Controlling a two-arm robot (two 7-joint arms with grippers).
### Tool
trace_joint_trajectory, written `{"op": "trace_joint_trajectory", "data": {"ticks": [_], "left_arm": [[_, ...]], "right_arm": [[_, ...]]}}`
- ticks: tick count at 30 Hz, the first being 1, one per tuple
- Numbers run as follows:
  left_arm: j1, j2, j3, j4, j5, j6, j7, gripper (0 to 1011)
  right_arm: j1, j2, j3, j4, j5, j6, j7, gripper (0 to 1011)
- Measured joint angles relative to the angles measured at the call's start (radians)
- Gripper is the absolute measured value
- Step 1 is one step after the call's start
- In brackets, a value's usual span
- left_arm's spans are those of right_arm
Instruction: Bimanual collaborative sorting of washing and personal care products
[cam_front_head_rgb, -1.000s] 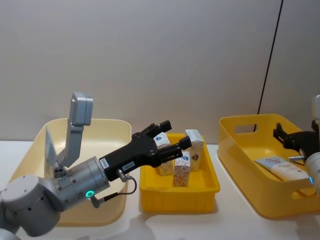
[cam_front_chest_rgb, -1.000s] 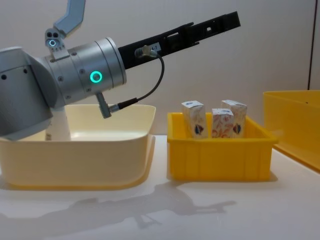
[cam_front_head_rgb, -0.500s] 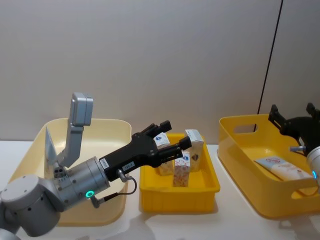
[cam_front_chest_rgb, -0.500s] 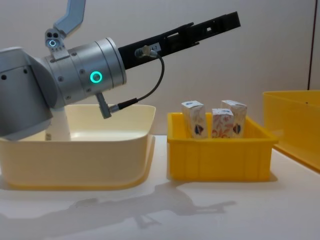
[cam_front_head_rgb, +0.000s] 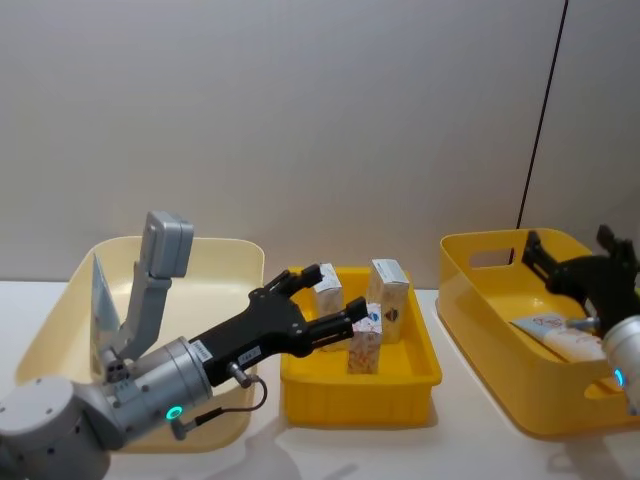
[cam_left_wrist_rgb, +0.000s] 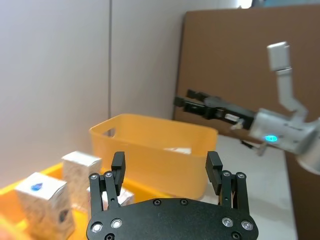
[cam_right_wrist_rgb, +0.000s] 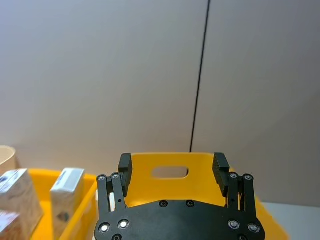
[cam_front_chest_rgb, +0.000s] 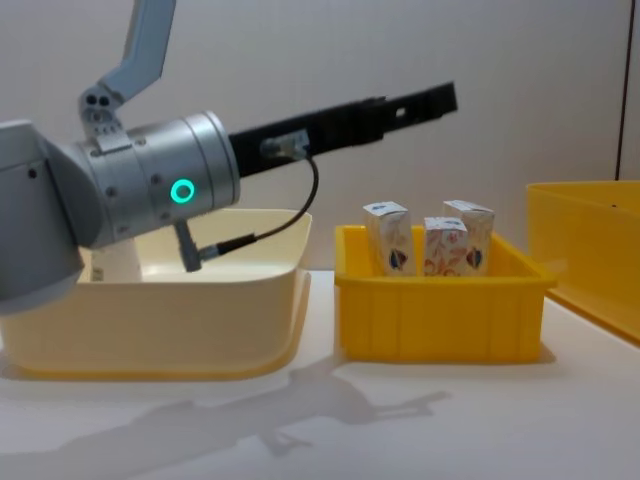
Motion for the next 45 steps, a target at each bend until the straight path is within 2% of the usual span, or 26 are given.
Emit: {"op": "trace_joint_trajectory", "data": {"ticks": [11,13,33,45], "left_arm": [[0.07,0.034,0.0,-0.077,0.089,-0.003,0.141,1002],[0.09,0.043,0.0,-0.098,0.115,-0.003,0.183,1002],[0.214,0.101,-0.001,-0.232,0.271,-0.007,0.431,1002],[0.293,0.139,-0.001,-0.319,0.372,-0.01,0.592,1002]], "right_arm": [[-0.103,0.007,-0.029,-0.071,0.014,-0.027,0.025,1001],[-0.125,0.008,-0.036,-0.087,0.017,-0.032,0.03,1001],[-0.324,0.021,-0.092,-0.225,0.046,-0.085,0.078,1001],[-0.381,0.025,-0.108,-0.265,0.054,-0.1,0.092,1001]]}}
